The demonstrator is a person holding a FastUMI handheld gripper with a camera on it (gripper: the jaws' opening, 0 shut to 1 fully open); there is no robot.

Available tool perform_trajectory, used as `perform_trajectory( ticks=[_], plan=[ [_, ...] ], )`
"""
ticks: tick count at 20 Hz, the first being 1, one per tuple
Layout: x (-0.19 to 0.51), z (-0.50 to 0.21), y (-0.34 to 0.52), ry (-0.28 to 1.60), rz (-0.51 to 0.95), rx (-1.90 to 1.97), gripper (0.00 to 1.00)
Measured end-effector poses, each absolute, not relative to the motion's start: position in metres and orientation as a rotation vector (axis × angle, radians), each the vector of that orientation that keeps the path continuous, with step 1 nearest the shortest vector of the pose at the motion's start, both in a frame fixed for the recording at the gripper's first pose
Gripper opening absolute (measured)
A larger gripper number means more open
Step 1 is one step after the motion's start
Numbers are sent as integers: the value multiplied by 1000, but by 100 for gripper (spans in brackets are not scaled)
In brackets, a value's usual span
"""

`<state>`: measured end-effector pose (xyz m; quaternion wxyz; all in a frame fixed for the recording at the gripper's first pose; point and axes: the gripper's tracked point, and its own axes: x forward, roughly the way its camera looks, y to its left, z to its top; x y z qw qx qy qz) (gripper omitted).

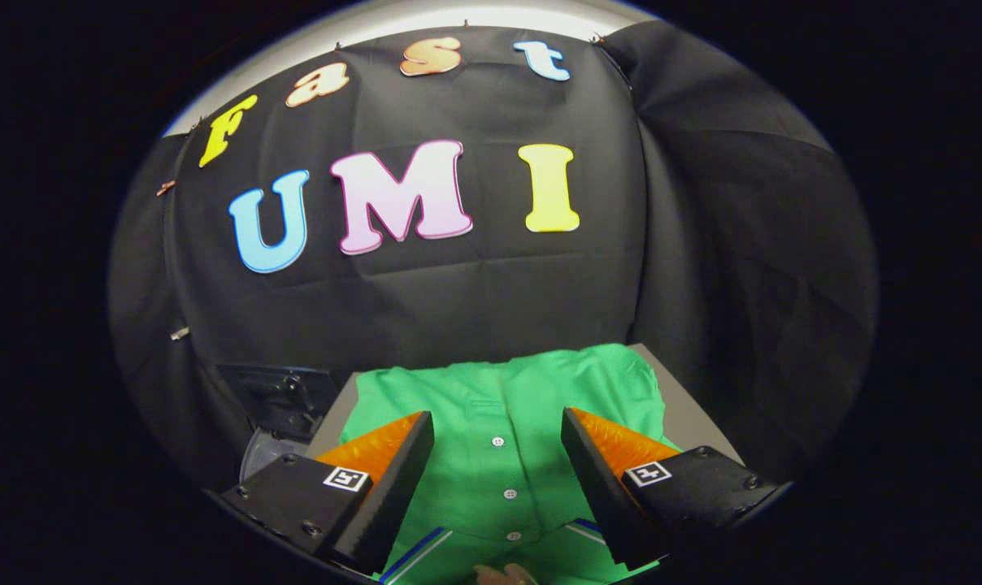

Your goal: Put the clothes into the washing machine and then close the washing machine lid.

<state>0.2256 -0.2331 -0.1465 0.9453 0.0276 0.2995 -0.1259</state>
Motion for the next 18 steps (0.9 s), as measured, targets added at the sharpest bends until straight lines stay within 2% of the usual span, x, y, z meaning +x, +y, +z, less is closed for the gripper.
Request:
perform_trajectory(
  ticks=[9,18],
  plan=[
    [230,-183,-242,768,-302,45,99],
    [231,-189,-245,863,-332,11,100]
  ],
)
